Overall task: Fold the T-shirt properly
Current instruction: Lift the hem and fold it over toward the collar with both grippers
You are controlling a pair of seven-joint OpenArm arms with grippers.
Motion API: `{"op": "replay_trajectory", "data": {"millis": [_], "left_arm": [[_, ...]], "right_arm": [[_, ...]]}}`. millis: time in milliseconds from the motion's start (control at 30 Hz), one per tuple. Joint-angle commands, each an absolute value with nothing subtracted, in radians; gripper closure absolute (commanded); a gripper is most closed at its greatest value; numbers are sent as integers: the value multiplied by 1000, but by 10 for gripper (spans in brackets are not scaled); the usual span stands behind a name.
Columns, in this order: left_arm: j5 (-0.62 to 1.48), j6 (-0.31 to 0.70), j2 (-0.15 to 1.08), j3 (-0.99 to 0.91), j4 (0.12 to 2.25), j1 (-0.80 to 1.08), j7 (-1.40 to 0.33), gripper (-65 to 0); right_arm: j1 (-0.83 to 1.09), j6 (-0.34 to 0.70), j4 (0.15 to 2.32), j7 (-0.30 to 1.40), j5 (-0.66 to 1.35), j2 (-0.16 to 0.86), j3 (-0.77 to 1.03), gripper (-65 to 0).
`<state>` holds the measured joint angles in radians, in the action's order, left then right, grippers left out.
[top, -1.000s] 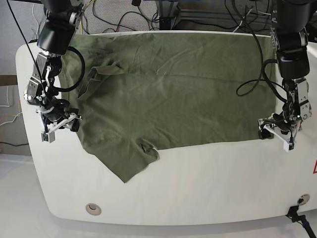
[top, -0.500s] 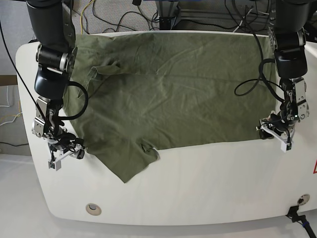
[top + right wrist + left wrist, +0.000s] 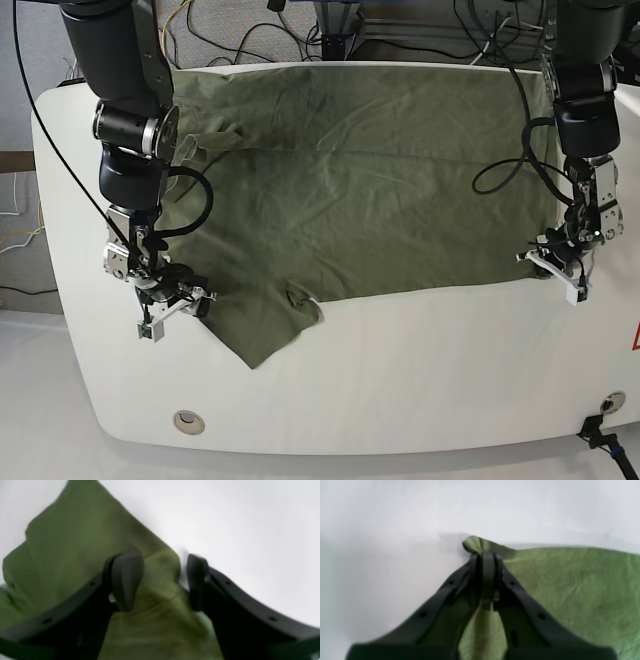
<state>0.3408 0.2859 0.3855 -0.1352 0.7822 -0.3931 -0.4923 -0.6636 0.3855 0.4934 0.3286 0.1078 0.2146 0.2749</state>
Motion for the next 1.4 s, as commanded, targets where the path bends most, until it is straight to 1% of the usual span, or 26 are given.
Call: {"op": "replay_trajectory", "data": {"millis": [0, 133, 167, 200, 233, 267, 300, 333, 433, 533, 667, 733, 933, 1200, 1367], "left_arm": [[340, 288, 397, -136, 792, -410, -501, 0], [340, 288, 397, -136, 792, -410, -501, 0], [340, 288, 397, -136, 792, -410, -501, 0], [340, 288, 397, -136, 792, -410, -499, 0], [340, 288, 397, -136, 792, -410, -499, 0], [340, 288, 397, -136, 792, -410, -498, 0], [341, 288, 397, -136, 794, -410, -498, 0], [341, 288, 397, -136, 808, -410, -498, 0], [341, 288, 397, -137, 908, -366, -484, 0], [341, 288, 397, -137, 977, -325, -418, 0], [341, 288, 397, -137, 990, -314, -397, 0], [341, 288, 397, -140, 995, -305, -394, 0], [341, 288, 401, -142, 1023, -278, -394, 0], [341, 288, 401, -147, 1323, -104, -392, 0], [341, 288, 400, -236, 1446, -30, -392, 0]], "right_arm": [[-696, 387, 510, 325, 113, 211, 277, -321], [-694, 387, 510, 325, 113, 205, 277, -316], [-694, 387, 512, 325, 113, 203, 277, -295], [-694, 387, 512, 325, 113, 202, 277, -255], [-694, 389, 512, 323, 111, 202, 277, -194], [-694, 389, 512, 323, 111, 202, 277, -123], [-694, 387, 512, 323, 111, 202, 277, -36], [-694, 386, 513, 323, 111, 202, 277, 0], [-694, 387, 515, 323, 111, 203, 277, 0], [-694, 387, 516, 323, 111, 203, 277, 0], [-693, 389, 555, 332, 111, 206, 277, 0], [-670, 389, 601, 371, 111, 205, 277, 0], [-565, 389, 880, 530, 120, 200, 277, 0], [-395, 389, 1237, 713, 122, 200, 277, 0], [-303, 390, 1399, 763, 122, 203, 278, 0]]}}
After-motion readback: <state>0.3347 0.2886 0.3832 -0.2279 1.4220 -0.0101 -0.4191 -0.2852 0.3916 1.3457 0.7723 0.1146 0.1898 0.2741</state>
